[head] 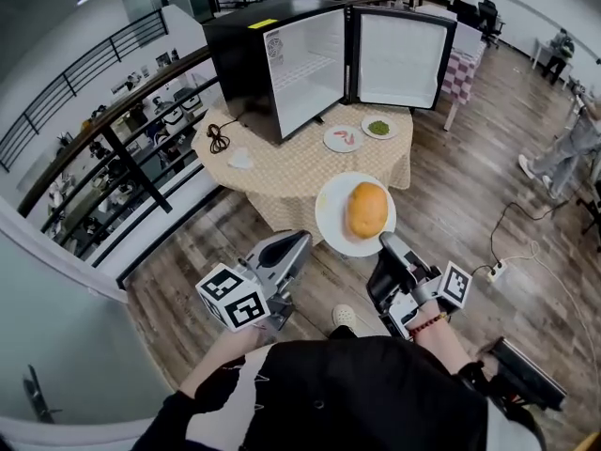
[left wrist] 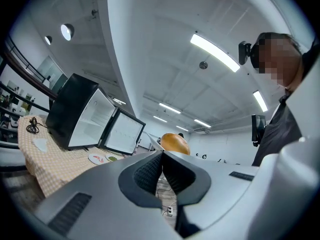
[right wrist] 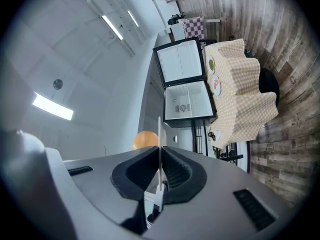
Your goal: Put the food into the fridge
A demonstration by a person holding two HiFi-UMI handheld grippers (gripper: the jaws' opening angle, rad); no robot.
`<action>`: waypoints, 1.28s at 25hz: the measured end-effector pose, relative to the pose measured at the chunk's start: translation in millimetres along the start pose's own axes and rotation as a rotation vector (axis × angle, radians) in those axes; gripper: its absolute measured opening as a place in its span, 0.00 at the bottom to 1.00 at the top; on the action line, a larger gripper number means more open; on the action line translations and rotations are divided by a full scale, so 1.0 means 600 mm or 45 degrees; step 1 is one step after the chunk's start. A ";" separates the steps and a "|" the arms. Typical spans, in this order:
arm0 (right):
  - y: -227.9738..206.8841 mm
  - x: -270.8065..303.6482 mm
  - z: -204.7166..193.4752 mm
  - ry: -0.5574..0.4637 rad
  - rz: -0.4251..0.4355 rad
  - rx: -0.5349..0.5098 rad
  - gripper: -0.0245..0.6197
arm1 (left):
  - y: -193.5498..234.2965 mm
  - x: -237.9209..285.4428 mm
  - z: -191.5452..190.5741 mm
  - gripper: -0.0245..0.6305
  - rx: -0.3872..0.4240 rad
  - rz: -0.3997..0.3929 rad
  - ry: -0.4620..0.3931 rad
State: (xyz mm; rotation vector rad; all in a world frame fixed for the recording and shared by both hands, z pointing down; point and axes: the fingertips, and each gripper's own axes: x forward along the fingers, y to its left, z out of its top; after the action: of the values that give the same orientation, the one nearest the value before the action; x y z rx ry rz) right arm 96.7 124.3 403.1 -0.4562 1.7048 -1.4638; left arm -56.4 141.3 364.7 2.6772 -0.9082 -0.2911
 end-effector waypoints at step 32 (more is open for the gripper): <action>-0.050 0.191 0.297 0.096 -0.048 -0.084 0.08 | 0.172 0.218 0.065 0.06 0.009 0.170 -0.136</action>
State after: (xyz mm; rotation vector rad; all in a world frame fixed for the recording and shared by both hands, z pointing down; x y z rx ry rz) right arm 158.6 -80.2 394.2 -0.4761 1.8178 -1.4713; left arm -23.2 -26.0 351.4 2.6135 -1.1158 -0.4041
